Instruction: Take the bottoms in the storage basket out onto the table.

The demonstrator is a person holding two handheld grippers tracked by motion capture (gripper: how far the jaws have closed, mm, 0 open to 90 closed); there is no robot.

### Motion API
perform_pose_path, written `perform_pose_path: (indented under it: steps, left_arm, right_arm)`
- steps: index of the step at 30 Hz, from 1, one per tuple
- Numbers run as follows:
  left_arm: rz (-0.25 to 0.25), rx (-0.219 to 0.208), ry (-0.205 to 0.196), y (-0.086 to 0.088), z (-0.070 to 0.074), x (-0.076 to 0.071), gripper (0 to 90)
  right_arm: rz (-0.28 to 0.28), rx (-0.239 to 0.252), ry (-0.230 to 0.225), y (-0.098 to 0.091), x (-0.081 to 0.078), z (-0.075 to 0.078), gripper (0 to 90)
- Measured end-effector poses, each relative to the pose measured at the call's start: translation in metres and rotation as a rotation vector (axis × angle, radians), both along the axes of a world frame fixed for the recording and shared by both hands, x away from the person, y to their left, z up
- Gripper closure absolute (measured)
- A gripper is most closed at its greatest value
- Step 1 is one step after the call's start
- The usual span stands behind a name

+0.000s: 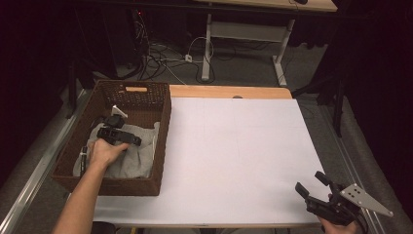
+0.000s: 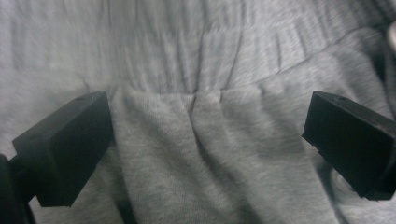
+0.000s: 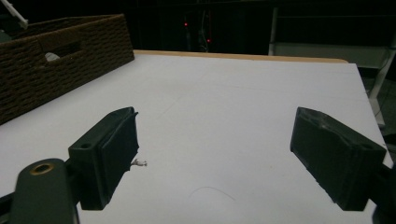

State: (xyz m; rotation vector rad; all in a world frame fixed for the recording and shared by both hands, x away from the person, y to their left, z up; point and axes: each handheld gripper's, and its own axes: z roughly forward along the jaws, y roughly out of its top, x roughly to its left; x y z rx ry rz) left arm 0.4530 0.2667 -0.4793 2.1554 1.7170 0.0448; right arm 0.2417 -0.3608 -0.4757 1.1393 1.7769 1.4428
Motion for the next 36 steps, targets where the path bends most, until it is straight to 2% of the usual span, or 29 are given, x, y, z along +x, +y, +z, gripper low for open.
perform_pose_path:
  steps: [2,4,11,18,20,23,24,25,26,27,28,29,30,31,33,36]
  left_arm:
    - [-0.020,0.002,0.036,-0.002,-0.006,0.002,1.1]
    - [-0.040,0.030,0.051,-0.006,-0.009,0.001,1.1]
    - [-0.056,0.090,0.068,-0.015,-0.011,-0.002,1.7]
    - [-0.050,0.115,0.072,-0.017,-0.009,-0.003,7.6]
    - [-0.040,0.139,0.072,-0.017,-0.006,-0.003,16.4]
    - [-0.021,0.157,0.077,-0.018,-0.004,-0.003,23.1]
    - [-0.020,0.171,0.077,-0.018,-0.003,-0.004,28.9]
    - [-0.034,0.163,0.078,-0.019,-0.001,-0.005,32.5]
    - [-0.044,0.174,0.077,-0.022,0.000,-0.006,41.4]
    - [-0.067,0.156,0.080,-0.023,0.001,-0.006,45.4]
    - [-0.084,0.146,0.078,-0.024,0.001,-0.006,55.6]
    - [-0.098,0.139,0.074,-0.022,0.000,-0.005,58.4]
    - [-0.084,0.133,0.086,-0.021,0.001,-0.004,60.6]
    - [-0.078,0.134,0.098,-0.020,0.001,-0.005,67.4]
    - [-0.094,0.129,0.100,-0.019,0.001,-0.004,73.5]
    - [-0.106,0.137,0.097,-0.020,0.002,-0.004,76.5]
  right_arm:
    - [-0.005,-0.001,0.002,0.000,0.001,0.000,15.7]
    - [-0.011,0.007,0.012,-0.002,0.001,0.000,15.7]
    - [-0.014,0.002,0.010,-0.002,0.001,-0.001,15.7]
    - [-0.016,-0.005,0.014,-0.002,0.002,-0.001,15.7]
    - [-0.009,-0.008,0.016,-0.001,0.002,-0.001,15.7]
    - [-0.002,-0.014,0.025,0.000,0.002,-0.002,15.8]
    - [-0.004,-0.016,0.026,0.000,0.002,-0.002,15.8]
    - [-0.006,-0.015,0.026,-0.001,0.002,-0.002,15.9]
    - [-0.009,-0.009,0.029,-0.001,0.003,-0.002,15.8]
    - [-0.009,-0.009,0.032,-0.002,0.003,-0.002,15.9]
    - [-0.006,-0.008,0.035,-0.002,0.004,-0.002,15.9]
    - [-0.006,-0.011,0.035,-0.001,0.004,-0.002,15.9]
    - [-0.007,-0.011,0.033,-0.001,0.003,-0.002,15.9]
    - [-0.007,-0.011,0.031,-0.001,0.003,-0.002,15.9]
    - [-0.007,-0.013,0.031,-0.001,0.003,-0.002,15.9]
    - [-0.011,-0.010,0.034,-0.001,0.003,-0.002,15.9]
